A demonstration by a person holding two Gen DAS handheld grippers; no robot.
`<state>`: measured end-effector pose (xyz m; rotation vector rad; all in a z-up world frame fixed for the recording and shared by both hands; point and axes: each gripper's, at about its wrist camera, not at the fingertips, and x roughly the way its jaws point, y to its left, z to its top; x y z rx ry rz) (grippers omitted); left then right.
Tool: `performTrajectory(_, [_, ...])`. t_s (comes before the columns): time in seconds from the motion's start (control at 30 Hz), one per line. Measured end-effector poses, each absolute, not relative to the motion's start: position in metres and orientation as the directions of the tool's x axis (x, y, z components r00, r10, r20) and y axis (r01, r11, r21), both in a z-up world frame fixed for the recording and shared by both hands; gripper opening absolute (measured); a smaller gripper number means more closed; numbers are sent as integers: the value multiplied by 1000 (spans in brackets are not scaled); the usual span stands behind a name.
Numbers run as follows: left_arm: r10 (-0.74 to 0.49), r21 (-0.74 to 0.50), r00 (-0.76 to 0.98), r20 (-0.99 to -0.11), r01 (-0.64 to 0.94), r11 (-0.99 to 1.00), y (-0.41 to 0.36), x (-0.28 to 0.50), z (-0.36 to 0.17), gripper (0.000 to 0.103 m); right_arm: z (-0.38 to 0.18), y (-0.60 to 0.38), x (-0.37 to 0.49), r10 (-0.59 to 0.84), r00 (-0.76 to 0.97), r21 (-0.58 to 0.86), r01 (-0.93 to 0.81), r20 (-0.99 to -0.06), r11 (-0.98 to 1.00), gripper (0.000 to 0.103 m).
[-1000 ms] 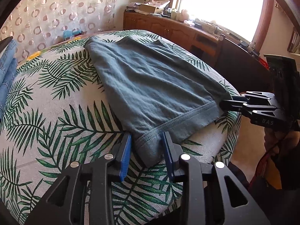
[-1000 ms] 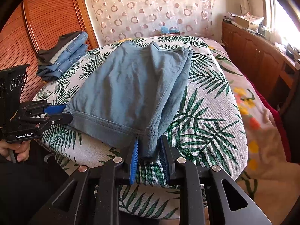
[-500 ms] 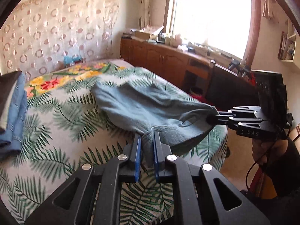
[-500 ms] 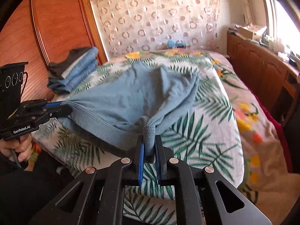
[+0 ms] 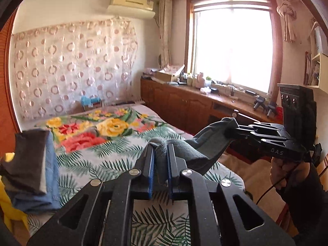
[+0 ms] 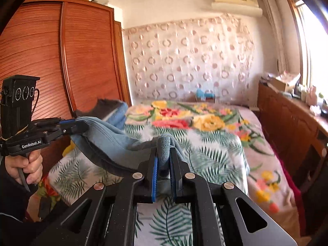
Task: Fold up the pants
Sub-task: 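Close both grippers on the shorts' hem end and lift it, then carry the held hem end with both grippers over the rest of the shorts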
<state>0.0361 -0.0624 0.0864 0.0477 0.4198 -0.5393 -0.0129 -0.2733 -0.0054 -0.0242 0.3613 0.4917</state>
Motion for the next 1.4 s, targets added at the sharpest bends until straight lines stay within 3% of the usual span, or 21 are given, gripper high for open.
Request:
performTrajectory(0.37, [-463, -73, 818, -340, 468, 881, -33, 60, 112, 11, 29, -254, -5, 499, 821, 22, -514, -276, 857, 10])
performTrajectory(0.47, [-444, -82, 823, -354, 446, 891, -23, 78, 103, 11, 17, -253, 21, 528, 798, 69, -533, -289, 843, 10])
performTrajectory(0.97, [-370, -100, 810, -455, 366, 925, -5, 159, 44, 11, 12, -215, 120, 511, 763, 26, -547, -396, 837, 10])
performTrajectory(1.4, [-346, -78, 828, -442, 349, 934, 1, 236, 83, 11, 41, -175, 237, 506, 755, 4, -556, -417, 831, 10])
